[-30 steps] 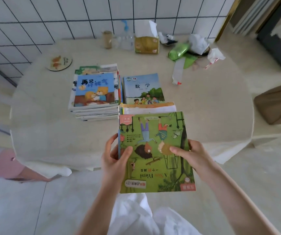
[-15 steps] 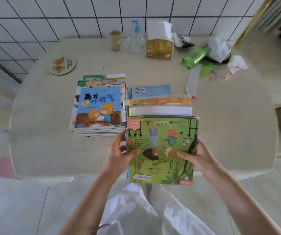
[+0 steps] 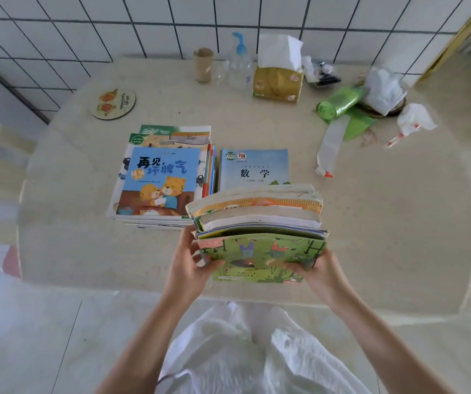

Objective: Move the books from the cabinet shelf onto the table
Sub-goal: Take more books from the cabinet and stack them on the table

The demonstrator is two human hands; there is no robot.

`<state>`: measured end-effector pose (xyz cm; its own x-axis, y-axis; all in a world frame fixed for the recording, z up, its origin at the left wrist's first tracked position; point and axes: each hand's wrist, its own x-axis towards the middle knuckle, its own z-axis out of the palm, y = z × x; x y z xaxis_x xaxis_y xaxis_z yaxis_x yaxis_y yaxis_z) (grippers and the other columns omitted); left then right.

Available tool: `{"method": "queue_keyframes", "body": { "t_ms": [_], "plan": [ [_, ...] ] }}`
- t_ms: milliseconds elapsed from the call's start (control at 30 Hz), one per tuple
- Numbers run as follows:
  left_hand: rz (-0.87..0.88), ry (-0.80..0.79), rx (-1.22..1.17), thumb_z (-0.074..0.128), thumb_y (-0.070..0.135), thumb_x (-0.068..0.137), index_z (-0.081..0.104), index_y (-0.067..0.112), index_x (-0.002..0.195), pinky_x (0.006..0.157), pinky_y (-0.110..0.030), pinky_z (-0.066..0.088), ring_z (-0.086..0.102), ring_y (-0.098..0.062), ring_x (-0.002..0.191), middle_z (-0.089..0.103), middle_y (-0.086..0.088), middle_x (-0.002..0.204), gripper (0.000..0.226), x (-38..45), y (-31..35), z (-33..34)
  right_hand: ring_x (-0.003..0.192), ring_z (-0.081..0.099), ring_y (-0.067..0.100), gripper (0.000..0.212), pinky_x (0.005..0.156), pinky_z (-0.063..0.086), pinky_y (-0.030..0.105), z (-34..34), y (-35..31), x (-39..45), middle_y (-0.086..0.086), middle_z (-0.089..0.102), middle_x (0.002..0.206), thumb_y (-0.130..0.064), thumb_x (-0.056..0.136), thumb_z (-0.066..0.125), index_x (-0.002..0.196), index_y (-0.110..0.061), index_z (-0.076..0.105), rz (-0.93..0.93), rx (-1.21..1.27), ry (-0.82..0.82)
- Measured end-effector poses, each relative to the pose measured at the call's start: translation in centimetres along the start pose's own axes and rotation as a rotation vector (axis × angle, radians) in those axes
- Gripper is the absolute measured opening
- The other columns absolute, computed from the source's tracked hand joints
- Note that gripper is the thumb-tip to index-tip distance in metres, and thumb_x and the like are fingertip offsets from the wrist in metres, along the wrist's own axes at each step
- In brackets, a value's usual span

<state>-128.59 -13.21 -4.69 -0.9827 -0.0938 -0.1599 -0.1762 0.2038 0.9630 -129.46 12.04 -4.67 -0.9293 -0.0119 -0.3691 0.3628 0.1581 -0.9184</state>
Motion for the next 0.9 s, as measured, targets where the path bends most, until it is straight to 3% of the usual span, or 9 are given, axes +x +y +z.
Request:
{"method": "queue_keyframes", "body": {
  "t_ms": [33, 133, 300, 467, 567, 633, 700, 800, 900],
  "plan": [
    [0.018, 0.007, 0.005, 0.072, -0.021, 0.068, 0.046, 0.032, 0.11, 0.073, -0.015, 0.052, 0.066, 0.001, 0.086, 0.067, 0.006, 0.098, 0.073, -0.2, 0.0, -0.1, 0.068, 0.063, -0.014, 0.05, 0.061, 0.047, 0.004, 0.0, 0.4, 0.2, -0.013, 0.073, 0.074, 0.013, 0.062, 0.079, 0.107, 0.013, 0.059, -0.019, -0.019, 0.019],
    [0.06, 0.041, 0.037, 0.077, -0.013, 0.066, 0.048, 0.036, 0.115, 0.078, -0.013, 0.052, 0.066, 0.003, 0.089, 0.069, 0.016, 0.1, 0.075, -0.7, -0.8, -0.7, 0.079, 0.059, -0.021, 0.052, 0.066, 0.04, 0.0, 0.7, 0.9, 0.0, -0.005, 0.068, 0.09, -0.01, 0.06, 0.086, 0.105, 0.005, 0.065, -0.138, -0.166, 0.032],
    [0.13, 0.07, 0.166, 0.075, 0.01, 0.062, 0.048, 0.066, 0.109, 0.079, -0.007, 0.046, 0.063, 0.009, 0.088, 0.064, 0.035, 0.1, 0.078, -1.2, -1.5, -1.1, 0.094, 0.055, -0.021, 0.056, 0.077, 0.038, 0.0, 1.3, 2.9, -0.7, -0.012, 0.066, 0.103, -0.019, 0.066, 0.08, 0.116, -0.002, 0.063, -0.166, -0.278, 0.065],
    [0.127, 0.014, 0.265, 0.075, 0.042, 0.061, 0.05, 0.061, 0.107, 0.075, 0.0, 0.042, 0.058, 0.02, 0.089, 0.06, 0.044, 0.098, 0.055, -1.6, -2.2, -2.3, 0.086, 0.059, -0.018, 0.054, 0.075, 0.041, 0.0, 1.3, 4.0, -1.2, -0.026, 0.071, 0.09, 0.006, 0.069, 0.079, 0.11, -0.019, 0.056, -0.105, -0.204, 0.012],
    [0.093, -0.056, 0.29, 0.075, 0.043, 0.062, 0.053, 0.057, 0.106, 0.072, -0.013, 0.052, 0.065, 0.009, 0.085, 0.066, 0.035, 0.093, 0.051, -1.8, -3.2, -2.9, 0.079, 0.061, -0.017, 0.049, 0.069, 0.042, 0.0, 0.9, 4.1, -1.6, -0.037, 0.067, 0.084, 0.0, 0.064, 0.085, 0.104, -0.012, 0.06, -0.093, -0.146, -0.04],
    [0.086, -0.091, 0.298, 0.077, 0.032, 0.065, 0.059, 0.045, 0.111, 0.076, -0.03, 0.057, 0.068, -0.003, 0.089, 0.069, 0.023, 0.1, 0.051, -1.7, -4.2, -3.1, 0.094, 0.063, -0.01, 0.063, 0.079, 0.045, 0.006, 0.4, 4.3, -1.6, -0.029, 0.069, 0.101, -0.01, 0.061, 0.089, 0.117, -0.004, 0.06, -0.097, -0.152, -0.079],
    [0.09, -0.119, 0.294, 0.077, 0.03, 0.066, 0.064, 0.034, 0.112, 0.079, -0.039, 0.056, 0.069, -0.012, 0.094, 0.068, 0.018, 0.108, 0.048, -1.6, -5.1, -3.2, 0.11, 0.062, 0.007, 0.068, 0.092, 0.048, 0.022, -0.1, 4.6, -1.7, -0.017, 0.065, 0.119, -0.007, 0.066, 0.085, 0.127, -0.016, 0.056, -0.088, -0.137, -0.1],
    [0.077, -0.122, 0.288, 0.079, 0.038, 0.067, 0.066, 0.034, 0.114, 0.083, -0.04, 0.057, 0.068, -0.009, 0.099, 0.069, 0.018, 0.11, 0.049, -1.6, -5.2, -3.2, 0.106, 0.066, 0.021, 0.063, 0.092, 0.05, 0.041, -0.3, 4.6, -1.8, 0.0, 0.071, 0.112, -0.033, 0.061, 0.088, 0.118, -0.025, 0.064, -0.075, -0.105, -0.078],
    [0.054, -0.109, 0.275, 0.08, 0.046, 0.062, 0.061, 0.055, 0.11, 0.081, -0.035, 0.058, 0.069, -0.002, 0.093, 0.07, 0.023, 0.102, 0.052, -1.4, -4.8, -3.1, 0.098, 0.069, 0.018, 0.066, 0.091, 0.053, 0.043, -0.3, 4.5, -1.5, -0.005, 0.075, 0.101, -0.055, 0.054, 0.085, 0.106, -0.017, 0.07, -0.08, -0.122, -0.027]
  ]
}}
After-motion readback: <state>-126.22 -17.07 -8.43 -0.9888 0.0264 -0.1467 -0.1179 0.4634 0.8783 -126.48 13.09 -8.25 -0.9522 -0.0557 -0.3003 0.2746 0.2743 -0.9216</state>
